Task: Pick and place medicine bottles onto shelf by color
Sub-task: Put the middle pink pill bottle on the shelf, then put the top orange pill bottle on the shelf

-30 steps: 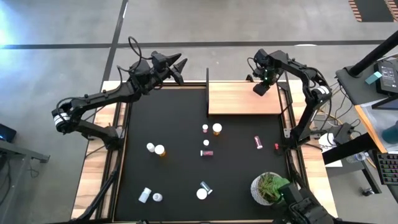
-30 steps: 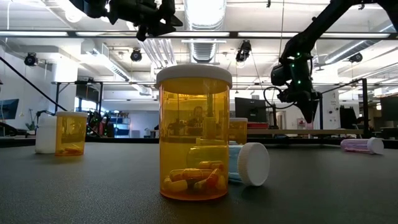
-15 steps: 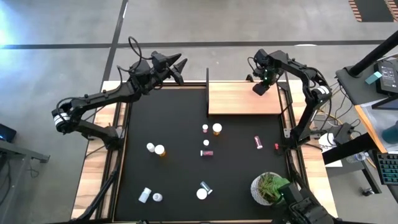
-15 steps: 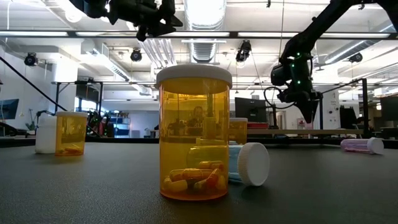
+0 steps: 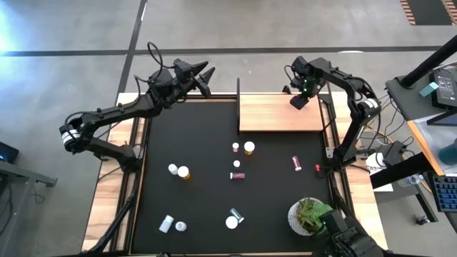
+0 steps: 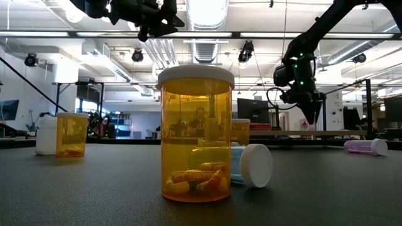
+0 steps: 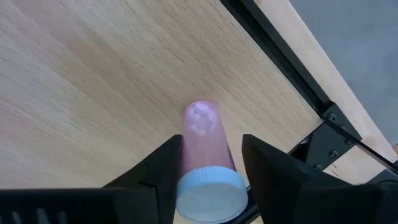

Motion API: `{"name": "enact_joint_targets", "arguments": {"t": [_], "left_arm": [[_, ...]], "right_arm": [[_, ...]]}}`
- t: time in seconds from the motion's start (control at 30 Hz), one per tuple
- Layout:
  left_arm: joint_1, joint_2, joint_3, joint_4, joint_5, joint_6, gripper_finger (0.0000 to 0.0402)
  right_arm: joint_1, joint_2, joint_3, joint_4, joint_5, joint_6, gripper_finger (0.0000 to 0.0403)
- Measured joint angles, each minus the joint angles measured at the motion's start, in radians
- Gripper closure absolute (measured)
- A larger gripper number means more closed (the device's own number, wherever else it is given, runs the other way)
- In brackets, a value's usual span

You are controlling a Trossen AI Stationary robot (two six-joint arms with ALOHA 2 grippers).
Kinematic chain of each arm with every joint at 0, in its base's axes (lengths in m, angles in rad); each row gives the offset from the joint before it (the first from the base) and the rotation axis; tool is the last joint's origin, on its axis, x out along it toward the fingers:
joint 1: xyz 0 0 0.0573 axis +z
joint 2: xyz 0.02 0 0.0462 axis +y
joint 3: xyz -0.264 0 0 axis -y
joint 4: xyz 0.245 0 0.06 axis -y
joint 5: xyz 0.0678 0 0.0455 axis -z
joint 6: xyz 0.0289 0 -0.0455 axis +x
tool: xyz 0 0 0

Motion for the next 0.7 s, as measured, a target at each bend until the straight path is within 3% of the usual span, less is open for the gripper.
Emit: {"name": "enact_joint_targets", "arguments": {"t": [0.7], "left_arm": [[0.000,0.000,0.000,0.000,0.000,0.000,0.0237]], "right_arm": [[0.000,-0.023,0.156,-0.092,0.002,0.052,0.0223]]}}
